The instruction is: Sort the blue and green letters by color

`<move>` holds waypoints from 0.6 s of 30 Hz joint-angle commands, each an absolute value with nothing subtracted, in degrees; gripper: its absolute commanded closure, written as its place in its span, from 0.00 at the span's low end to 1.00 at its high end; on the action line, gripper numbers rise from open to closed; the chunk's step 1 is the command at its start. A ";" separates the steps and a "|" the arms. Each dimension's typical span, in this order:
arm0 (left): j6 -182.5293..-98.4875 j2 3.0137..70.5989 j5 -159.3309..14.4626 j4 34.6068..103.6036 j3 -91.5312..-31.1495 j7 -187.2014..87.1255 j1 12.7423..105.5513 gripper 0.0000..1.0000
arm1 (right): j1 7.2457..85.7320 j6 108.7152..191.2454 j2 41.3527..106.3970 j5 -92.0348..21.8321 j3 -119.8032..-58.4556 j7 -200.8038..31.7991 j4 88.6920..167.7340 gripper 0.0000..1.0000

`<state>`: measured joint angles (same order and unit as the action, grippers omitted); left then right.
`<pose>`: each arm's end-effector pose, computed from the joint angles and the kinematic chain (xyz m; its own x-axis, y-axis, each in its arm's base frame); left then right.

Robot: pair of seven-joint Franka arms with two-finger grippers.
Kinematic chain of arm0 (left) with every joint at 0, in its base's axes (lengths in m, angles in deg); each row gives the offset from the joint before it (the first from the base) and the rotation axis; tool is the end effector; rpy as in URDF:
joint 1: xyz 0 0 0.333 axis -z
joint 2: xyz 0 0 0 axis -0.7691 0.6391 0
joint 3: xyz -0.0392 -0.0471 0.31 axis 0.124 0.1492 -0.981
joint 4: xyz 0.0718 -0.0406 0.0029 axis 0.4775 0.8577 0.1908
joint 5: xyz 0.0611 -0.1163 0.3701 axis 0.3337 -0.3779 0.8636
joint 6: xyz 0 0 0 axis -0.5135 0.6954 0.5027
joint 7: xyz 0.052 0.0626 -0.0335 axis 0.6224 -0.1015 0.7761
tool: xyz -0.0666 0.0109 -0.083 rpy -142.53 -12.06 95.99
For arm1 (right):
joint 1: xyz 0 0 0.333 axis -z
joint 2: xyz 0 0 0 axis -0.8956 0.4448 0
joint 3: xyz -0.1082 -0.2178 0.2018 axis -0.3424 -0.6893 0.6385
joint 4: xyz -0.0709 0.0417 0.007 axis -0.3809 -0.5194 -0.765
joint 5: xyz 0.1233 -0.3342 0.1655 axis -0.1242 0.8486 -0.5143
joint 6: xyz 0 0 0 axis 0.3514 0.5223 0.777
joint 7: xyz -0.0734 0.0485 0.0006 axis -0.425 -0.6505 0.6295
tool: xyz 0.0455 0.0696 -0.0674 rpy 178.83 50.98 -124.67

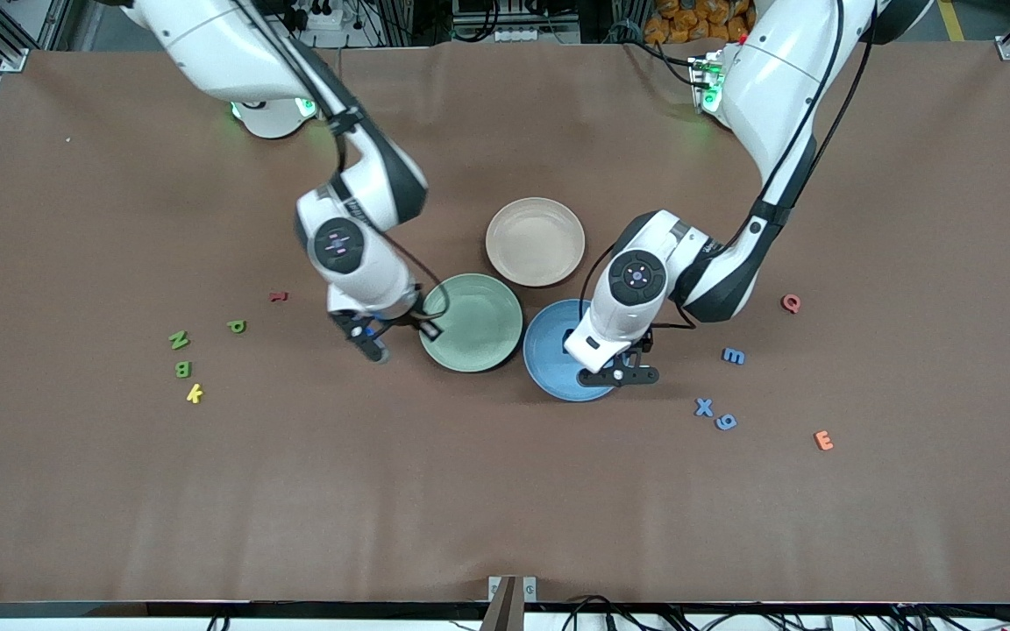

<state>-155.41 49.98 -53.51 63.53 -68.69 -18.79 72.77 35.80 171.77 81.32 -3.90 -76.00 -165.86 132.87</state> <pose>0.5847 -0.3621 0.2257 1.0000 0.0004 0.0049 0.0004 -1.0000 -0.0089 0.5402 0.3774 0.2517 0.6907 -0.7121 -0.1256 -0.7224 -0.6873 -0.0758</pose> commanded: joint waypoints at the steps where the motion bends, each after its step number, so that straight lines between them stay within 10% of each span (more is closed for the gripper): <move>1: -154.48 49.86 -52.28 62.82 -69.21 -22.82 68.65 0.00 | 32.57 171.56 86.27 -4.76 -76.39 -170.74 126.84 1.00; 6: -154.57 50.30 -52.19 62.73 -69.29 -26.33 64.17 0.00 | 31.77 171.56 87.94 -4.93 -76.39 -171.27 125.26 0.81; 10: -154.83 50.30 -51.84 62.73 -69.29 -29.76 60.91 0.00 | 32.30 171.38 88.20 -4.85 -76.47 -170.92 125.26 0.20; 18: -155.36 52.31 -51.75 62.73 -69.29 -31.44 59.15 0.00 | 32.74 171.29 87.77 -4.41 -76.56 -170.04 124.99 0.00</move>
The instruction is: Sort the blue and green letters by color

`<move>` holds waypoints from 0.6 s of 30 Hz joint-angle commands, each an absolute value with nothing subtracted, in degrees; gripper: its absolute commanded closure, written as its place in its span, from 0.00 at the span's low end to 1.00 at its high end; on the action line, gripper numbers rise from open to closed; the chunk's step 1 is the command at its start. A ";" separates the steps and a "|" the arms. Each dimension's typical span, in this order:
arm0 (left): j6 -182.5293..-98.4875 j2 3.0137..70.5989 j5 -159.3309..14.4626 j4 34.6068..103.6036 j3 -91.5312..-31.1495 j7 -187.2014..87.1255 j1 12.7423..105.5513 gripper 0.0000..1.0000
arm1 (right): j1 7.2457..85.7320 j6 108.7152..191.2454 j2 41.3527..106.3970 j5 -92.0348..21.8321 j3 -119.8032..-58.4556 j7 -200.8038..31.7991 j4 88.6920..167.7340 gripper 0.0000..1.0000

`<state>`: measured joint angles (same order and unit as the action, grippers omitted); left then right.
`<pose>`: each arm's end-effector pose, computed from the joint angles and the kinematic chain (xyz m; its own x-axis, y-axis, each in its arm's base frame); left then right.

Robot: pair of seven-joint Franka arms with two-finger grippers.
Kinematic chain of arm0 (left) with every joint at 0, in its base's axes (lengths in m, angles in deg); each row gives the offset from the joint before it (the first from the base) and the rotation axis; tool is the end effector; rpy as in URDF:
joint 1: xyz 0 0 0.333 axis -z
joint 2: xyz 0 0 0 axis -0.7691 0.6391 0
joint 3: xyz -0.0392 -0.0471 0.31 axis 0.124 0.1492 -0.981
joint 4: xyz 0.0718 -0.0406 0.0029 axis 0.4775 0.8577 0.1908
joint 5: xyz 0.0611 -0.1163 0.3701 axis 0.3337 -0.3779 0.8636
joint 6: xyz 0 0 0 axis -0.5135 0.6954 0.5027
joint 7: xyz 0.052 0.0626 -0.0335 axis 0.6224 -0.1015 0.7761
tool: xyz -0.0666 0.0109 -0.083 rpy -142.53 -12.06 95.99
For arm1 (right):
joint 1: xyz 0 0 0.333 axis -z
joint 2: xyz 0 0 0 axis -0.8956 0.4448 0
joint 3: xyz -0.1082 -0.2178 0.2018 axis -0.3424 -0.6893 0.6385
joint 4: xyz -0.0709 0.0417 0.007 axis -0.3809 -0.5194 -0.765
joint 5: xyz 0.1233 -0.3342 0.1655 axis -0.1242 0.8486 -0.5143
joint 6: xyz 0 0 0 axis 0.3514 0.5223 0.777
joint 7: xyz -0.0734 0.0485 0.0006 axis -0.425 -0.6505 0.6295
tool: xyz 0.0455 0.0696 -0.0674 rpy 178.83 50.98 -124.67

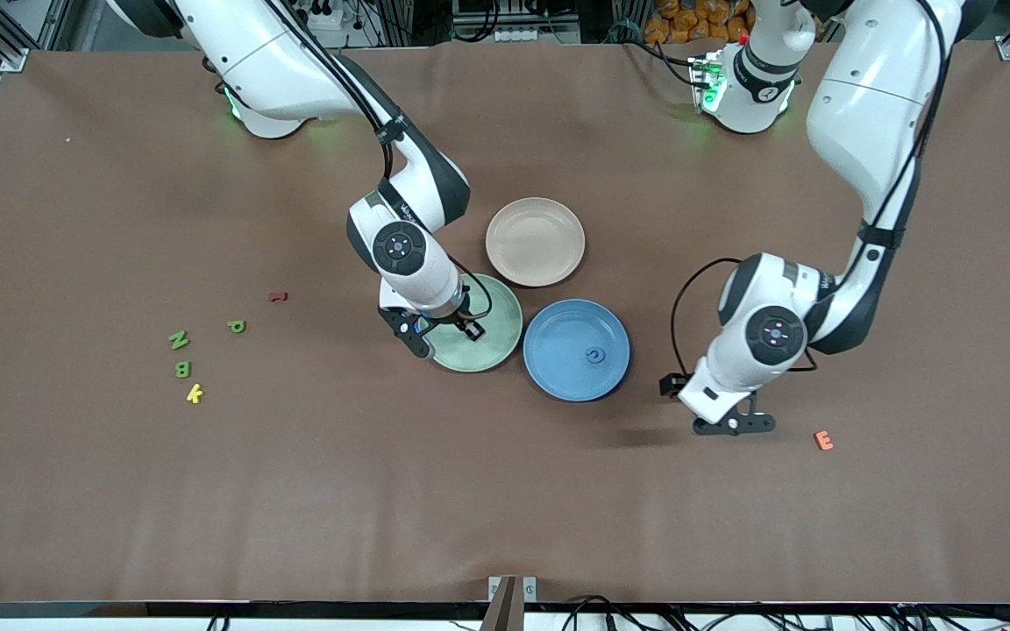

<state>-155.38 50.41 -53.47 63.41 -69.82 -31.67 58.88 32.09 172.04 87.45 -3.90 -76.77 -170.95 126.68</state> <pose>0.6577 -0.1997 0.2201 0.9995 0.0331 -0.0007 0.0331 -0.9992 -0.0234 0.5401 0.4179 0.2262 0.6584 -0.7405 -0.1348 -0.7517 -0.6557 -0.0698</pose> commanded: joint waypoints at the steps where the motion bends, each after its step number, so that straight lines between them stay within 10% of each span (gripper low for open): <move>1: -155.62 52.75 -51.84 62.73 -69.29 -31.44 59.15 0.00 | 32.91 171.12 87.68 -4.41 -76.56 -169.87 124.99 0.00; 18: -160.72 55.48 -50.87 62.73 -71.05 -33.54 59.15 0.00 | 38.89 157.51 80.74 -4.14 -76.82 -166.36 125.34 0.00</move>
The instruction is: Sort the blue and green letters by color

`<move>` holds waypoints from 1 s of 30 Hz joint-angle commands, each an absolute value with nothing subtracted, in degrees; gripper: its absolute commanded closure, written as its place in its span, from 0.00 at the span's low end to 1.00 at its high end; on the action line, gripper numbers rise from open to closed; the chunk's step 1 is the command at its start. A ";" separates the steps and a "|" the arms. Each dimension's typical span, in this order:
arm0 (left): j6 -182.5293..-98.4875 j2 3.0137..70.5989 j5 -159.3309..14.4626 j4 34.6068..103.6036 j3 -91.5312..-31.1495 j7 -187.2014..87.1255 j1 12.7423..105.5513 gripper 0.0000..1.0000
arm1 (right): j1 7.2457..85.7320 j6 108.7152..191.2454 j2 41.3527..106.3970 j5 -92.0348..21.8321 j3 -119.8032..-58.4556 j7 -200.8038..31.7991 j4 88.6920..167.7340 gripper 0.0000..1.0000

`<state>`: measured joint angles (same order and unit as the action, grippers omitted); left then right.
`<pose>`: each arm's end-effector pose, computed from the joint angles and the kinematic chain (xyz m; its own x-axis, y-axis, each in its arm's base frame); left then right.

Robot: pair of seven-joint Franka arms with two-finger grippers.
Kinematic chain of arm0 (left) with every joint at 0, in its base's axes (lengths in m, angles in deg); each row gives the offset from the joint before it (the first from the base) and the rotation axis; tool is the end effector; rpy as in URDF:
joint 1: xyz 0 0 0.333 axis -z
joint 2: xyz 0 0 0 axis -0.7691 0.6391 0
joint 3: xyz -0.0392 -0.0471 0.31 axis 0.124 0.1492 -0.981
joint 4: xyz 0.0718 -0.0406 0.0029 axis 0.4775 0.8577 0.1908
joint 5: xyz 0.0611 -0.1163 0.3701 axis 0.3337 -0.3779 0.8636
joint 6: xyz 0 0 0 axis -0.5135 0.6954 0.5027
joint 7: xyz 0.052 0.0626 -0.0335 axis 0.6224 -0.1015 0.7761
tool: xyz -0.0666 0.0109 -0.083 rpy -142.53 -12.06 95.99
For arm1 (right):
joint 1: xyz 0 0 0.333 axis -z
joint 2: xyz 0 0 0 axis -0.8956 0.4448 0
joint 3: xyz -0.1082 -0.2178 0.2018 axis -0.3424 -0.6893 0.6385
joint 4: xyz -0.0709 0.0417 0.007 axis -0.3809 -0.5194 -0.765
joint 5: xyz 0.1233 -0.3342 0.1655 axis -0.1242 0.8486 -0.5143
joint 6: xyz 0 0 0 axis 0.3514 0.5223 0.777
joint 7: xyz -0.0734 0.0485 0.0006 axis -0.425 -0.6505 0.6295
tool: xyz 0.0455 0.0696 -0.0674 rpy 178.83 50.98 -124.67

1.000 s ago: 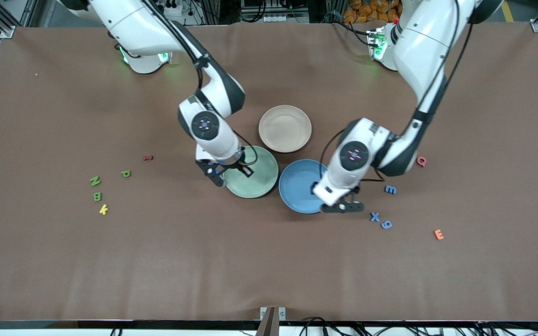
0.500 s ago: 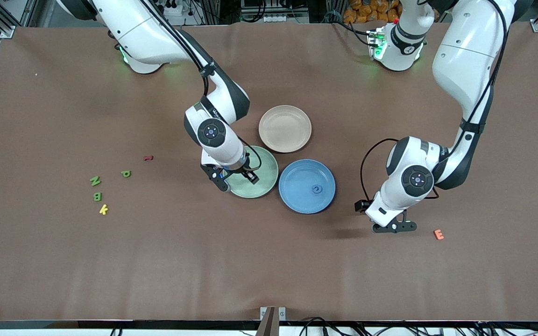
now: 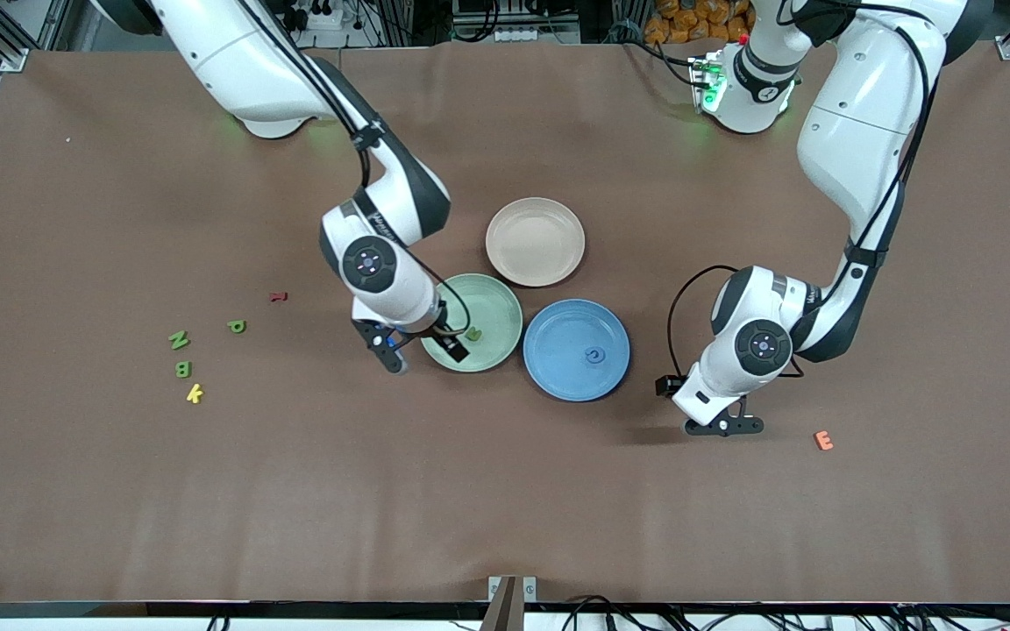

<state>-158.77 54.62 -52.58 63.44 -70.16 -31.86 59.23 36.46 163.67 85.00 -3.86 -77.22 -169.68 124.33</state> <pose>0.6534 -0.2011 0.1748 0.9998 0.0161 -0.0147 0.0157 -0.9995 -0.0258 0.5730 0.3731 0.2596 0.6199 -0.7721 -0.1402 -0.7808 -0.6247 -0.0121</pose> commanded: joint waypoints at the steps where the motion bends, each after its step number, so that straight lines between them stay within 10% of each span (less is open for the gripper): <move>1: -160.89 55.48 -50.87 62.73 -71.05 -34.07 59.15 0.00 | 39.41 156.45 80.30 -4.14 -76.91 -164.87 125.43 0.00; 20: -161.25 56.01 -50.96 62.73 -71.76 -35.39 59.15 0.02 | 50.40 141.59 72.21 0.60 -81.13 -163.45 128.41 0.00; 30: -161.25 55.92 -50.96 62.64 -71.84 -35.39 59.15 0.83 | 57.60 145.35 66.59 2.45 -81.66 -157.57 138.16 0.00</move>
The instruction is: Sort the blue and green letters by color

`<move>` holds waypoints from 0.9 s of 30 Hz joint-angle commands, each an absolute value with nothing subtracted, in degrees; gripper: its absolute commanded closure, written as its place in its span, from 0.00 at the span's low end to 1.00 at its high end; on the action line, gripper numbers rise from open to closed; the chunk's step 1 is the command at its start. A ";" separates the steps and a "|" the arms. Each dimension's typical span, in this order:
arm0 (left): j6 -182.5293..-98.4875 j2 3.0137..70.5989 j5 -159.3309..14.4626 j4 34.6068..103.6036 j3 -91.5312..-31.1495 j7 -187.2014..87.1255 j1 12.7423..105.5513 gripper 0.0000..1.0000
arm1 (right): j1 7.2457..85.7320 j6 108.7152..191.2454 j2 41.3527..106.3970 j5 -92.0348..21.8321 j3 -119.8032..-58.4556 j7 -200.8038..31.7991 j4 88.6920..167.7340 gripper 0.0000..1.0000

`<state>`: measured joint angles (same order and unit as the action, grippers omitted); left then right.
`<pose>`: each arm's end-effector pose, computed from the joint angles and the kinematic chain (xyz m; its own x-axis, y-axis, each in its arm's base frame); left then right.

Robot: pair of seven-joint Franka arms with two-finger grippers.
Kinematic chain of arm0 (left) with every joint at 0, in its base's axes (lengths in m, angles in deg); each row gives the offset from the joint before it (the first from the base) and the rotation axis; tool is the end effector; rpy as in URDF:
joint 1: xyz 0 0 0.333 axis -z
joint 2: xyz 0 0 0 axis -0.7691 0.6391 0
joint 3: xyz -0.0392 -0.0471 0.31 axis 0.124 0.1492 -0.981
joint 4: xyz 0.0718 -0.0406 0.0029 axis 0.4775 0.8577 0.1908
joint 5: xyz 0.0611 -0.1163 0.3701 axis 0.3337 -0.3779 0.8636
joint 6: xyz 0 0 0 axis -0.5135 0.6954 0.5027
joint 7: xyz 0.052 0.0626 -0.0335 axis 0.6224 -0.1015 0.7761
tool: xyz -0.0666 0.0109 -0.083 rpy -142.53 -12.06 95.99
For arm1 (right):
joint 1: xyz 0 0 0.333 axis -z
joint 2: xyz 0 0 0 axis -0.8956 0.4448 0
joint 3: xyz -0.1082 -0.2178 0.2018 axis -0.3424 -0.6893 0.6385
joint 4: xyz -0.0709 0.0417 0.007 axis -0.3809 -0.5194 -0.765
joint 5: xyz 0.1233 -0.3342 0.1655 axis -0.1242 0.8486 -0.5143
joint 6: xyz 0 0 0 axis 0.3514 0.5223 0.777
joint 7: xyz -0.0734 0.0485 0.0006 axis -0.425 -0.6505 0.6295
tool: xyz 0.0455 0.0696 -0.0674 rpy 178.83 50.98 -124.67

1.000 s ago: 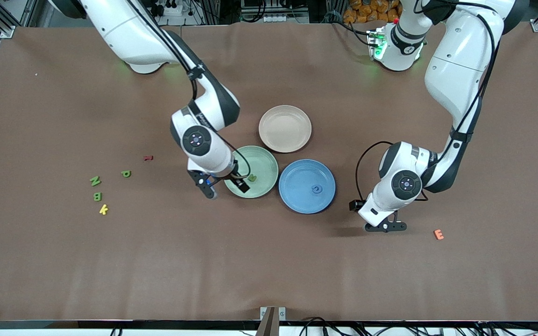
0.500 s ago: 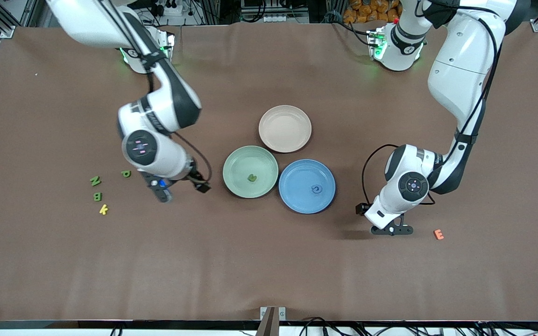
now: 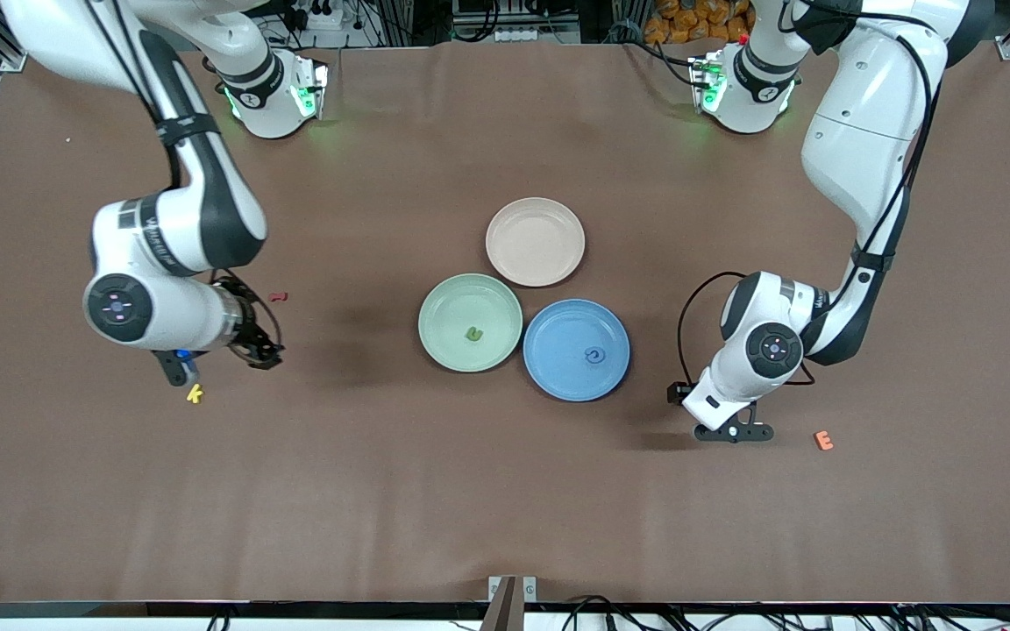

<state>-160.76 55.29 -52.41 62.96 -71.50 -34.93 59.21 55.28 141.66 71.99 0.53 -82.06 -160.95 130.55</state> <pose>0.6615 -0.1888 0.1718 0.9996 -0.0224 0.0154 -0.0220 -0.9993 -0.0297 0.6074 0.1069 0.3310 0.4525 -0.8844 -0.1144 -0.8492 -0.4665 0.2474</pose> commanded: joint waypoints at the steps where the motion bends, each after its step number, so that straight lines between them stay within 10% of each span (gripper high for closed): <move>1: -161.25 55.92 -50.96 62.64 -71.84 -35.39 59.15 0.88 | 58.22 146.50 65.89 2.45 -81.75 -157.21 139.48 0.00; 4: -161.25 55.92 -50.96 62.30 -71.84 -35.39 59.15 1.00 | 59.54 148.61 64.91 2.45 -81.75 -155.72 141.77 0.00; 27: -158.35 52.32 -51.93 60.45 -70.70 -32.32 60.12 1.00 | 63.24 168.04 61.84 3.15 -83.94 -155.54 155.93 0.02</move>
<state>-160.68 54.75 -52.38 60.64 -71.31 -34.58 59.37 62.62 165.73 62.84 2.17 -83.82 -155.36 153.73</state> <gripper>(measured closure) 0.705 0.004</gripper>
